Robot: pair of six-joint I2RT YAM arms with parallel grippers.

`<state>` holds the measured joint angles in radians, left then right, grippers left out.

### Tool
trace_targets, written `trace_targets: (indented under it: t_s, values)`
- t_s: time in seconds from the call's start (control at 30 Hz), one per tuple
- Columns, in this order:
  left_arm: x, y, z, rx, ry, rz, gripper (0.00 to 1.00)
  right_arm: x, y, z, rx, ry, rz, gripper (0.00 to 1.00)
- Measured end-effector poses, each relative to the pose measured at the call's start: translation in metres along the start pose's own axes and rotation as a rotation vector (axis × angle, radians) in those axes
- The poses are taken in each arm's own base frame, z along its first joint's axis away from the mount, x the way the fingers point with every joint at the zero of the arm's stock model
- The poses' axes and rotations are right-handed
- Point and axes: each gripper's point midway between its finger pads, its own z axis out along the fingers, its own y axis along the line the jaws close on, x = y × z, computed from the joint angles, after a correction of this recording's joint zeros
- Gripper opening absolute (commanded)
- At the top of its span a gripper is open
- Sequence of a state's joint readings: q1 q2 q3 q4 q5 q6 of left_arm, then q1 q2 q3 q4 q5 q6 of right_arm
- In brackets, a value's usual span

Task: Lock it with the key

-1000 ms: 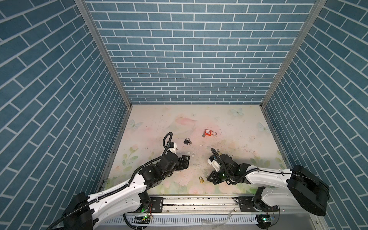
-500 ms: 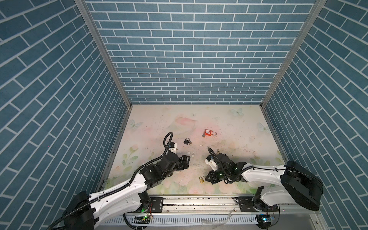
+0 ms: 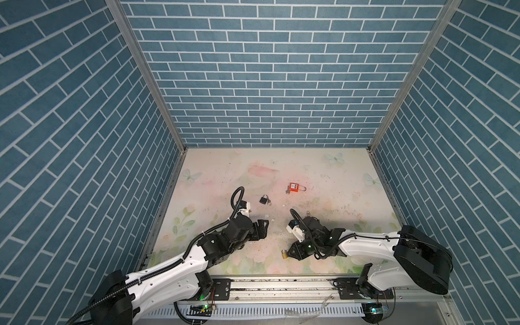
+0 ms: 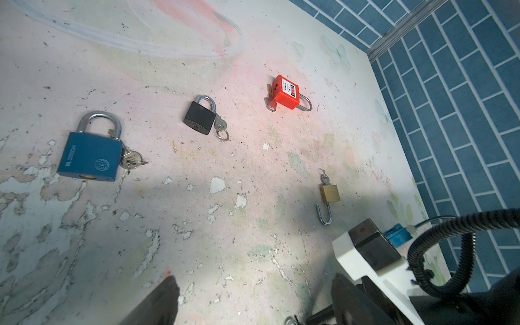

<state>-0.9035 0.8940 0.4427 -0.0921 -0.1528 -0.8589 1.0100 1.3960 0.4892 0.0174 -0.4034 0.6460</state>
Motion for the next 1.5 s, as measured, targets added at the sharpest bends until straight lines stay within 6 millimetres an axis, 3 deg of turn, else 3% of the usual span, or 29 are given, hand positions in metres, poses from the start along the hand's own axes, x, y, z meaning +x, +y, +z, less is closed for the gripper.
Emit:
trace_targets:
  t_s: [0.17, 0.27, 0.5, 0.6, 0.73, 0.93, 1.13, 1.5]
  values:
    - [-0.001, 0.000, -0.001, 0.001, -0.004, -0.002, 0.86, -0.004, -0.002, -0.004, 0.039, -0.007, 0.005, 0.30]
    - [-0.004, 0.001, -0.003, -0.002, -0.018, -0.010, 0.86, -0.016, 0.001, -0.017, 0.078, -0.044, -0.004, 0.36]
    - [-0.014, 0.023, -0.010, -0.044, -0.089, -0.100, 0.86, -0.078, 0.019, -0.087, 0.181, -0.310, -0.029, 0.58]
    - [-0.011, 0.028, -0.007, -0.069, -0.076, -0.109, 0.86, -0.088, 0.002, -0.116, 0.253, -0.406, 0.010, 0.66]
    - [0.003, 0.027, 0.007, -0.115, 0.021, -0.084, 0.86, -0.087, -0.031, -0.141, 0.331, -0.494, 0.096, 0.70]
    - [0.024, -0.015, 0.034, -0.139, 0.180, 0.040, 0.86, -0.075, -0.082, -0.161, 0.422, -0.558, 0.233, 0.74]
    - [0.036, -0.048, 0.056, -0.125, 0.250, 0.136, 0.86, -0.079, -0.107, -0.165, 0.438, -0.560, 0.319, 0.74]
    - [0.041, -0.049, 0.059, -0.127, 0.263, 0.235, 0.86, -0.097, -0.123, -0.114, 0.467, -0.280, 0.288, 0.66]
